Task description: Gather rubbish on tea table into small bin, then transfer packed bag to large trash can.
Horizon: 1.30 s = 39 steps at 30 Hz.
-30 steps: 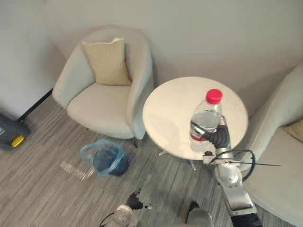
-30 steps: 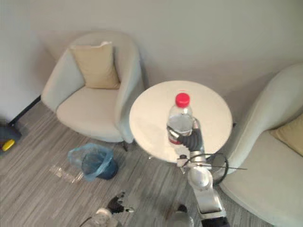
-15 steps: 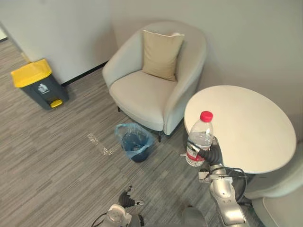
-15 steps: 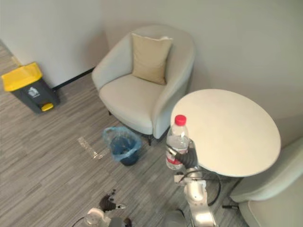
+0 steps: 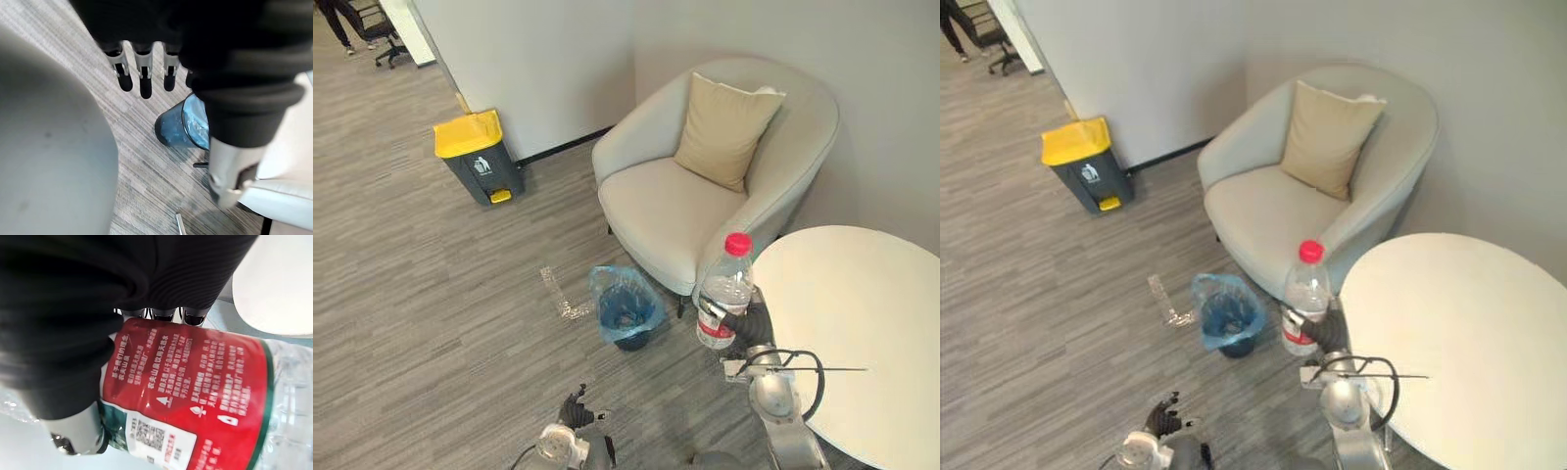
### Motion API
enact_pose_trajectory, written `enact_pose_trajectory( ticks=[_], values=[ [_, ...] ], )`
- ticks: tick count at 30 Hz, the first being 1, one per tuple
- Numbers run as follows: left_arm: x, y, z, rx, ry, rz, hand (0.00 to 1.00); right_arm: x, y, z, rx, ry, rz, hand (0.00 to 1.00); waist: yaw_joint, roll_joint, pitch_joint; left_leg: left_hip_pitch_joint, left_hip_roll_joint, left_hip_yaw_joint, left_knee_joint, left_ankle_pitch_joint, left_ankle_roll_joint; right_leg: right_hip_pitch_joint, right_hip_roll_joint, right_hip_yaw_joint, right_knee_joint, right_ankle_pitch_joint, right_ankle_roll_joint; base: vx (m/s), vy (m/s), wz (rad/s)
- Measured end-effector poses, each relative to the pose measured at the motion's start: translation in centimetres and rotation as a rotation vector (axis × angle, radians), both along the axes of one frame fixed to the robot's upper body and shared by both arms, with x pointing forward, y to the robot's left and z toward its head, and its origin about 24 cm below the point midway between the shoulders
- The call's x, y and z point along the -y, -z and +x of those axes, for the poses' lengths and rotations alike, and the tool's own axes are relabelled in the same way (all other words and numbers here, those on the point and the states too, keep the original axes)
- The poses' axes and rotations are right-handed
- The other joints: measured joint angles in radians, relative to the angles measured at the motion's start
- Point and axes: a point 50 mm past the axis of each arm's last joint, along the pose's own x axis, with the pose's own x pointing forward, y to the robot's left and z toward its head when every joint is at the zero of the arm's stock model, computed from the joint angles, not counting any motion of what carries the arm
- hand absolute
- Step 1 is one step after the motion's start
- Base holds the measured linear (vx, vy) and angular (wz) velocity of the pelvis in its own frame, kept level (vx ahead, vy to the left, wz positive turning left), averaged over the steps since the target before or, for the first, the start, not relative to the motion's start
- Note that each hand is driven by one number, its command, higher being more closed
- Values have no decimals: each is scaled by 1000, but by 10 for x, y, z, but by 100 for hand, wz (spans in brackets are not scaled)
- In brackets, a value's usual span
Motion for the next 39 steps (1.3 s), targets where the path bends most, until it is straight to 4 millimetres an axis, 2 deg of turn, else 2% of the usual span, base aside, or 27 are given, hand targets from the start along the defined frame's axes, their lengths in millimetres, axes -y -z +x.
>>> enact_pose_trajectory(
  ticks=[1, 2, 3, 6, 9, 10, 11, 12, 13, 14, 15, 16, 18, 19, 20, 21, 22, 24, 25, 26, 29, 35, 38, 39],
  values=[
    [0, -1, 2, 8, -1, 1, 0, 0, 3, 3, -12, 1, -1, 100, 6, 1, 3, -5, -9, -1, -66, 38, -2, 5, -7, 6, 0, -1, 1, 174, 168, -35],
    [2, -1, 1, 7, -9, -6, 0, 1, 6, 5, -31, 3, -7, 100, 14, 22, 7, 12, -6, -3, -206, 225, 4, 26, 3, 13, -4, -7, 25, 225, 221, -35],
    [1, -3, 7, 21, -18, -4, 0, 0, 10, 6, -52, 9, 2, 100, 26, 2, 16, 37, -29, 23, -200, 225, 13, 33, -22, 25, -3, -15, 43, 216, 212, -26],
    [-5, -3, 8, 20, -31, 1, 0, -6, 10, 5, -53, -18, 3, 100, 31, -3, 19, 30, -39, 21, -202, 201, 38, 33, -27, 18, -26, 54, 58, 179, 191, 8],
    [-5, -3, 7, 16, -25, 6, 0, -8, 7, 5, -41, -27, 4, 100, 34, -11, 19, 55, -71, 18, -200, 164, 58, 59, -51, 16, -10, 65, 72, 97, 138, 13],
    [-5, -2, 7, 13, -17, 8, 0, -8, 7, 5, -42, -28, 0, 100, 33, -11, 19, 71, -85, 16, -207, 132, 64, 54, -54, 20, 40, 63, 76, 59, 127, 2],
    [-5, -1, 7, 7, -13, 10, 0, -7, 8, 5, -46, -28, -1, 100, 33, -13, 20, 91, -91, 14, -223, 130, 67, 34, -54, 24, 105, 61, 80, 57, 100, 0],
    [-6, -1, 5, 1, 5, 20, 0, -7, 10, 2, -56, -30, -1, 100, 31, -22, 21, 133, -104, 6, -261, 131, 69, -36, -54, 34, 276, 69, 105, 86, 59, 5],
    [-8, -1, 5, -2, 27, 33, 0, -8, 12, 0, -66, -33, 2, 100, 27, -35, 23, 170, -120, -5, -288, 134, 75, -123, -53, 54, 468, 110, 165, 113, 60, 10],
    [-10, -1, 5, -5, 35, 42, 0, -8, 14, -1, -72, -34, 4, 100, 20, -43, 24, 185, -125, -9, -291, 134, 80, -171, -45, 70, 573, 121, 169, 111, 44, 24],
    [-13, 0, 6, -14, 56, 59, 0, -9, 16, -3, -84, -35, 4, 100, 8, -49, 27, 209, -136, -28, -292, 128, 90, -229, -24, 78, 680, 54, 132, 158, 32, 40],
    [-13, 2, 4, -29, 60, 68, 0, -10, 17, -5, -90, -40, 2, 100, -7, -57, 23, 226, -138, -47, -297, 122, 99, -268, -1, 70, 687, 10, 110, 118, 9, 47],
    [-14, 3, 3, -41, 58, 73, 0, -11, 17, -7, -87, -44, 4, 100, -15, -60, 21, 241, -137, -61, -312, 121, 99, -310, 32, 62, 617, -25, 93, 141, -47, 39],
    [-15, 3, 2, -45, 50, 74, 0, -13, 14, -7, -75, -52, 5, 100, -15, -72, 13, 243, -140, -69, -317, 121, 97, -325, 54, 62, 453, -22, 76, 171, -100, 36],
    [-16, 3, 1, -46, 50, 75, 0, -14, 12, -7, -66, -55, 8, 100, -14, -79, 8, 242, -151, -78, -311, 118, 86, -321, 52, 60, 345, 12, 62, 214, -135, 44],
    [-19, 3, 2, -45, 45, 80, 0, -17, 8, -8, -49, -59, 20, 100, -10, -108, -1, 245, -178, -87, -284, 108, 75, -306, 38, 66, 210, 104, 40, 254, -134, 35],
    [-13, 4, 1, -51, 21, 60, 0, -16, 10, -8, -59, -60, 14, 100, -10, -73, -1, 250, -158, -104, -259, 95, 66, -275, 47, 43, 191, 113, 38, 272, -117, 29],
    [-5, 7, -6, -64, 3, 34, 0, -15, 12, -10, -70, -60, 12, 100, -1, -39, -20, 257, -126, -113, -262, 70, 49, -235, 73, 29, 123, 124, 32, 231, -43, 9],
    [-6, 7, -7, -66, -6, 33, 0, -17, 12, -10, -70, -66, 13, 100, 0, -30, -25, 263, -121, -113, -269, 68, 47, -227, 77, 27, 112, 125, 30, 208, -39, 2],
    [-8, 8, -9, -72, -24, 32, 0, -18, 12, -10, -69, -71, 16, 100, 0, -26, -35, 268, -110, -119, -276, 65, 42, -214, 88, 23, 88, 131, 24, 187, -66, 3],
    [-11, 9, -12, -80, -38, 35, 0, -21, 14, -12, -78, -75, 30, 100, 0, -37, -37, 280, -98, -136, -294, 62, 36, -182, 96, 6, 40, 139, 18, 111, -34, 13],
    [-15, 9, -14, -80, -65, 46, 0, -24, 15, -12, -81, -83, 35, 100, 3, -40, -38, 282, -103, -141, -295, 53, 46, -156, 88, 0, 11, 142, 22, 26, 26, 5],
    [-17, 6, -10, -56, -110, 34, 0, -32, 12, -11, -68, -121, 37, 100, 4, -36, -27, 173, -100, -141, -183, 14, 45, -242, 92, -8, 77, 125, 23, -89, 24, 5],
    [-17, 2, -2, -23, -120, 22, 0, -36, 7, -5, -41, -135, 36, 100, 4, -37, 0, 98, -103, -136, -97, -9, 45, -323, 92, -11, 168, 96, 24, -142, 7, 7]
  ],
)
